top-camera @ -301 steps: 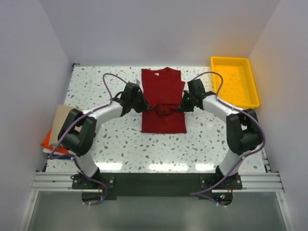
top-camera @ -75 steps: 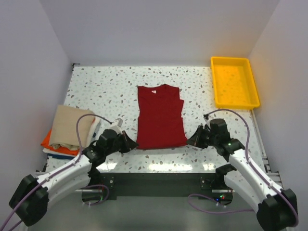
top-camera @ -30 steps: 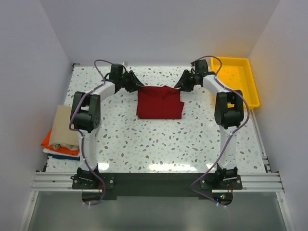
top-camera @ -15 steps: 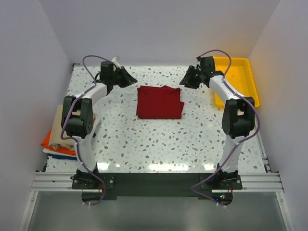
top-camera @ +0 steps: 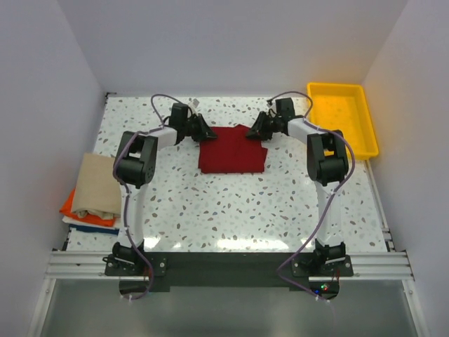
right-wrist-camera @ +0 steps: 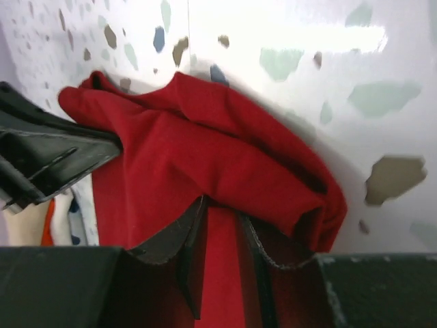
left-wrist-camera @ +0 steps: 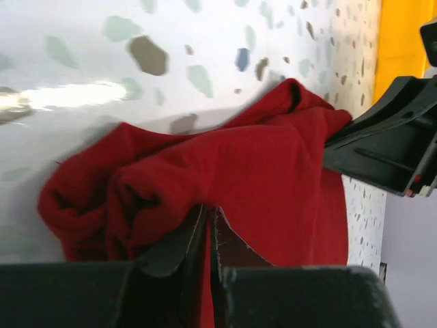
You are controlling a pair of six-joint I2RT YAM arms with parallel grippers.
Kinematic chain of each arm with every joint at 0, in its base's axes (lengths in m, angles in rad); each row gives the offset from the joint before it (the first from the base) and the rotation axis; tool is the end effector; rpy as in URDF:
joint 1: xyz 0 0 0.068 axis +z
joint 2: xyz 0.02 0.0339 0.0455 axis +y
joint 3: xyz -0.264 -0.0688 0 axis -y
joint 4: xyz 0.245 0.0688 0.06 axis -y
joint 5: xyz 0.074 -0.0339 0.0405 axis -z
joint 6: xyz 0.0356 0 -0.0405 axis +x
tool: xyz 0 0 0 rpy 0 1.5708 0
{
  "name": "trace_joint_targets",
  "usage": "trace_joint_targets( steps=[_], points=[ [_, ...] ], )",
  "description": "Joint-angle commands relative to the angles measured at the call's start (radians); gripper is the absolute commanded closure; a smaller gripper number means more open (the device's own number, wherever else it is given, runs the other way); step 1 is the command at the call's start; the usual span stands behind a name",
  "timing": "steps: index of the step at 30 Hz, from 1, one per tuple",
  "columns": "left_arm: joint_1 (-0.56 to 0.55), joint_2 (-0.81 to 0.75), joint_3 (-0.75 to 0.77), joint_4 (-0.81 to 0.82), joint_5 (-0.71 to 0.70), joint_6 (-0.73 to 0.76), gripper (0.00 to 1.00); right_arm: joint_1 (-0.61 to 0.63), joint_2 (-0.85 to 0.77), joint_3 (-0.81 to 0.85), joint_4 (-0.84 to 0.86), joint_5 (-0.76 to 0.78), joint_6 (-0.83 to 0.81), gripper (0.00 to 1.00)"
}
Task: Fold and stack the t-shirts
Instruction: Fold the tshirt
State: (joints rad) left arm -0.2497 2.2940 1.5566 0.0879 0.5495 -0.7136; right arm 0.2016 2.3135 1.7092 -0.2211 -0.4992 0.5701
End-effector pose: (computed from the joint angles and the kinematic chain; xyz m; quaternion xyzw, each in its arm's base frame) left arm 0.4794 -0.1415 0.1280 -0.0808 0.8668 -0.4136 0.2666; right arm 0.4920 0.1179 0.1408 0.0769 0.9037 0.3459 0.2403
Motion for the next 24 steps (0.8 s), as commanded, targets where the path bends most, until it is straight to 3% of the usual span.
trace_joint_targets(
  steps=[1, 7, 12, 14, 15, 18, 24],
  points=[
    [0.073, 0.033, 0.062, 0.061, -0.003, -0.007, 0.89, -0.047, 0.095, 0.104, 0.017, -0.050, 0.020, 0.72],
    [0.096, 0.041, 0.039, 0.070, 0.003, -0.015, 0.89, -0.103, 0.101, 0.083, 0.080, -0.104, 0.122, 0.58],
    [0.104, -0.014, 0.014, 0.095, 0.035, -0.033, 0.88, -0.137, 0.078, 0.070, 0.121, -0.168, 0.209, 0.55],
    [0.113, -0.059, -0.009, 0.098, 0.029, -0.024, 0.80, -0.145, 0.058, 0.056, 0.134, -0.183, 0.223, 0.54],
    [0.113, -0.114, -0.036, 0.090, 0.020, -0.017, 0.66, -0.149, 0.031, 0.052, 0.123, -0.182, 0.218, 0.54],
    [0.115, -0.235, -0.133, 0.082, -0.060, 0.025, 0.42, -0.153, -0.014, 0.059, 0.044, -0.165, 0.159, 0.52],
    [0.118, -0.292, -0.182, -0.052, -0.108, 0.085, 0.35, -0.149, -0.160, -0.018, -0.101, -0.018, 0.022, 0.41]
  ],
)
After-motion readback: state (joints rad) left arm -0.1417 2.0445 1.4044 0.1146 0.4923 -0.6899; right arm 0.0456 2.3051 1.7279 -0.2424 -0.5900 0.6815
